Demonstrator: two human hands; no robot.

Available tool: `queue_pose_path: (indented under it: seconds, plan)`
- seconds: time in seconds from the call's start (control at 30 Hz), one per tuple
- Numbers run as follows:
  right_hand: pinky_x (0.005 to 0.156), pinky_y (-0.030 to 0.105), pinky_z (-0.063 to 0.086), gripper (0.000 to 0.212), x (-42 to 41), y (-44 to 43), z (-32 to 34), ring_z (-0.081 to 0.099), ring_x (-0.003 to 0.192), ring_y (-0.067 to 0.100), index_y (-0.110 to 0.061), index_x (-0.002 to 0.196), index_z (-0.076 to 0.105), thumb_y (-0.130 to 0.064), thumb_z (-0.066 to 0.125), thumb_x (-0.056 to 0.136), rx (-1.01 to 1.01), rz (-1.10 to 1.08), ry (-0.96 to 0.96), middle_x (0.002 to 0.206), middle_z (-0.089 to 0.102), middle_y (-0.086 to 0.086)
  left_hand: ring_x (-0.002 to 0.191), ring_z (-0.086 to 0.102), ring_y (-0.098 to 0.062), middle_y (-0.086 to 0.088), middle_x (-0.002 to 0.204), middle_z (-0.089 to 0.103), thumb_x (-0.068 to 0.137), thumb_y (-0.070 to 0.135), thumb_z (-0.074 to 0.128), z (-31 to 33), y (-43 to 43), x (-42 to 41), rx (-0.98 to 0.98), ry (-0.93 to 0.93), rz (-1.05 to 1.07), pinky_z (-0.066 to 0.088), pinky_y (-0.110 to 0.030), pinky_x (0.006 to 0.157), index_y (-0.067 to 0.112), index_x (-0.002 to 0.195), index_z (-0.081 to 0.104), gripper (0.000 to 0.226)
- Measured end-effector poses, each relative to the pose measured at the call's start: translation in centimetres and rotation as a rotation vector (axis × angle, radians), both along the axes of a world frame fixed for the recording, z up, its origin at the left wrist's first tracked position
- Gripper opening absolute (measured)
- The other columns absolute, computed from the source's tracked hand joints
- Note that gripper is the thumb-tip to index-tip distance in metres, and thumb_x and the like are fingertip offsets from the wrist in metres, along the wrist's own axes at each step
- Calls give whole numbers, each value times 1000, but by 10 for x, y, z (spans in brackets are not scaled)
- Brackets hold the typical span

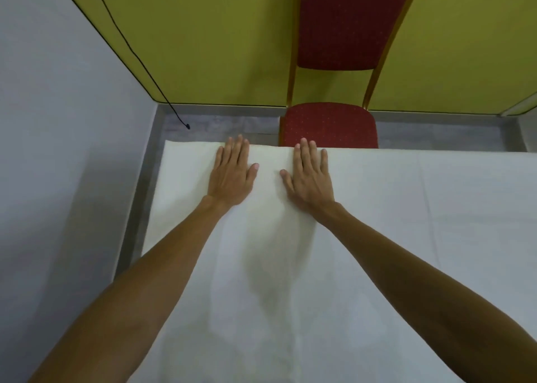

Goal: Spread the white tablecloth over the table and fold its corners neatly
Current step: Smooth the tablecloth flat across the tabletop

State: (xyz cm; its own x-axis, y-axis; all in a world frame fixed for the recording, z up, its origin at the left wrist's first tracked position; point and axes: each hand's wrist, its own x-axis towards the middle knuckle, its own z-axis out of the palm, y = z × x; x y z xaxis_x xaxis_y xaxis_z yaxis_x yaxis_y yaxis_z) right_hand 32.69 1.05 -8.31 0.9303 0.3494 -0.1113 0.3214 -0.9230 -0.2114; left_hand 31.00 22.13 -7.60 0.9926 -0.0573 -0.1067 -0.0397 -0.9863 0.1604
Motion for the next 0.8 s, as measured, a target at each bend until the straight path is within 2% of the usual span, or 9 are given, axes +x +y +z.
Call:
queue_pose_path:
  seconds: [0.07,0.2,0.37,0.57,0.7,0.8]
  plan:
    - [124,55,7,78,-2,38,2,7,154,37,3,156,18,-52,13,102,6,34,6,165,12,22,152,8,-31,-15,164,13,100,47,14,1,37,-7,17,4,45,8,-49,123,6,156,14,69]
    - [124,56,2,79,-8,104,5,-1,155,34,-2,158,10,-55,5,100,-6,127,36,167,4,18,152,9,-28,-16,164,14,101,49,10,3,93,-16,59,-5,64,9,-45,124,5,156,13,70]
    - [125,53,0,76,-14,131,4,0,156,31,-6,159,13,-56,10,102,-6,139,32,168,6,14,151,11,-33,-20,162,16,100,48,11,2,95,-19,70,-19,53,9,-47,124,0,154,16,72]
    - [126,51,4,76,1,75,3,2,155,31,-3,158,13,-53,9,102,-8,-3,20,168,6,16,152,6,-30,-17,164,11,99,44,15,-2,59,-13,-6,-26,-41,7,-47,124,2,155,14,71]
    - [126,51,2,77,10,3,2,0,156,30,-4,159,8,-55,9,102,-43,-154,8,168,4,15,152,6,-30,-18,163,12,100,43,19,1,92,-29,-8,-41,119,5,-43,124,0,155,15,69]
    - [125,53,2,77,9,-42,4,-2,156,29,-5,159,6,-57,10,102,-48,-288,22,168,3,14,152,7,-31,-18,163,11,100,45,20,2,95,-34,3,-44,149,7,-44,124,-1,154,17,71]
